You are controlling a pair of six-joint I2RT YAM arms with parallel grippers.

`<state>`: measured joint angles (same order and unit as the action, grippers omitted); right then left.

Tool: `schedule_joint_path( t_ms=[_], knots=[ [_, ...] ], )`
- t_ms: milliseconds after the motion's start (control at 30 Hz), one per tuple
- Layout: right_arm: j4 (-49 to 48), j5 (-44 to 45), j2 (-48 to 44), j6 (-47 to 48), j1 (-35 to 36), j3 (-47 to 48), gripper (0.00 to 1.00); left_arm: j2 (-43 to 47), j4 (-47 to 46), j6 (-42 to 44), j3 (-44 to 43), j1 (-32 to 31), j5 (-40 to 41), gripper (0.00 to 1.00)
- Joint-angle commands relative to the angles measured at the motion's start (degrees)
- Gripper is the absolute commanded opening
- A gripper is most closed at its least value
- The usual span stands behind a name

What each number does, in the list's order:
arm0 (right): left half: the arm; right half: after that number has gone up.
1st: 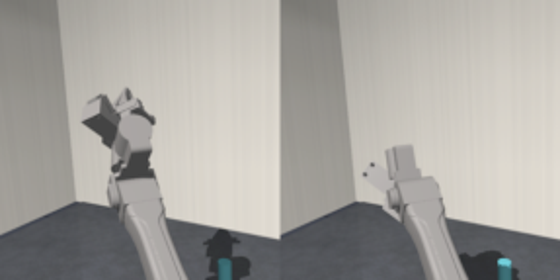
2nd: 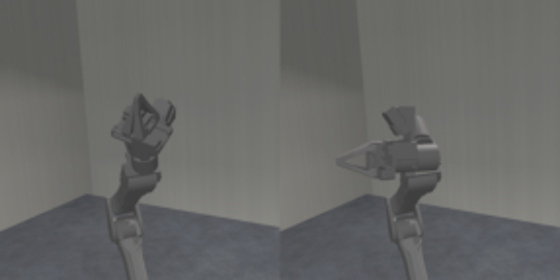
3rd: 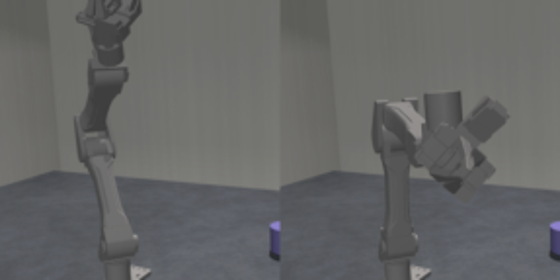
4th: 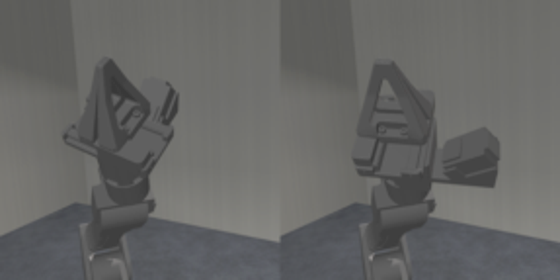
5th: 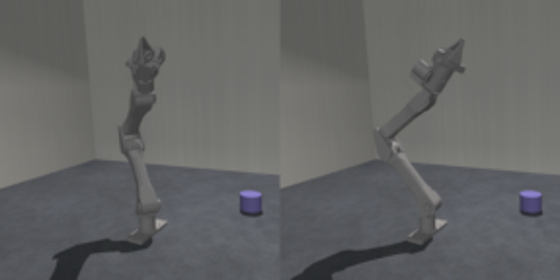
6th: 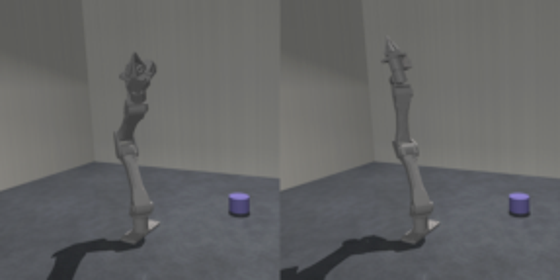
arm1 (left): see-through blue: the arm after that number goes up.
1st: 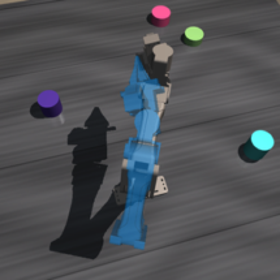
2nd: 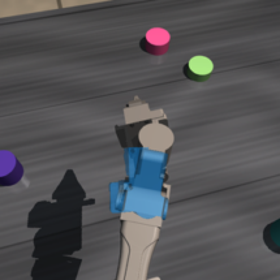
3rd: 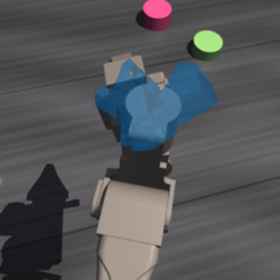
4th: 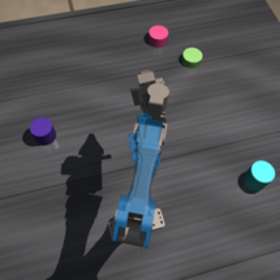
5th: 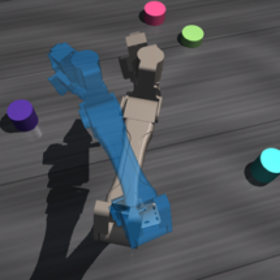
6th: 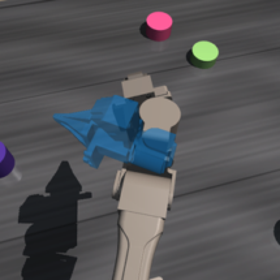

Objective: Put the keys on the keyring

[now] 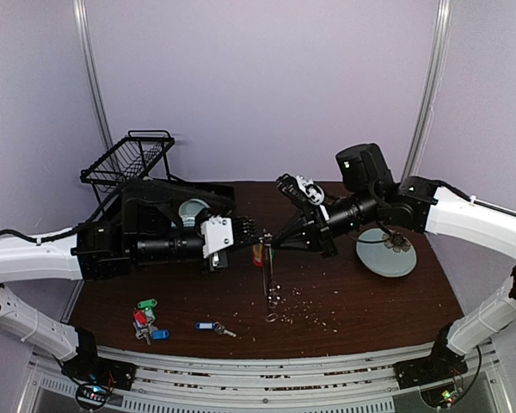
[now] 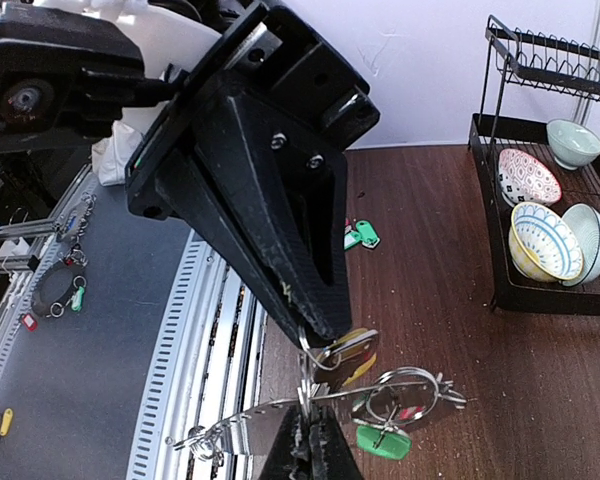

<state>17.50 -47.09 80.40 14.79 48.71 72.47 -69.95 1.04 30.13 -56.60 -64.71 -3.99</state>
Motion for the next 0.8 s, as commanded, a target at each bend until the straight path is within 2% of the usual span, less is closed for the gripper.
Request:
schedule_joint_path(
  t_ms=[0,767],
  knots=[
    [0.11,0.88,0.71,-0.11,-0.34,0.55,0.0,0.96,-3.42,0.05,0.49,-0.07,0.17,0.0],
    [-6.5,3.85,-1.77,-4.66,-0.65,-1.1,0.0,0.53,-3.28,0.18,1.41,-0.07,-1.04,0.0]
  ],
)
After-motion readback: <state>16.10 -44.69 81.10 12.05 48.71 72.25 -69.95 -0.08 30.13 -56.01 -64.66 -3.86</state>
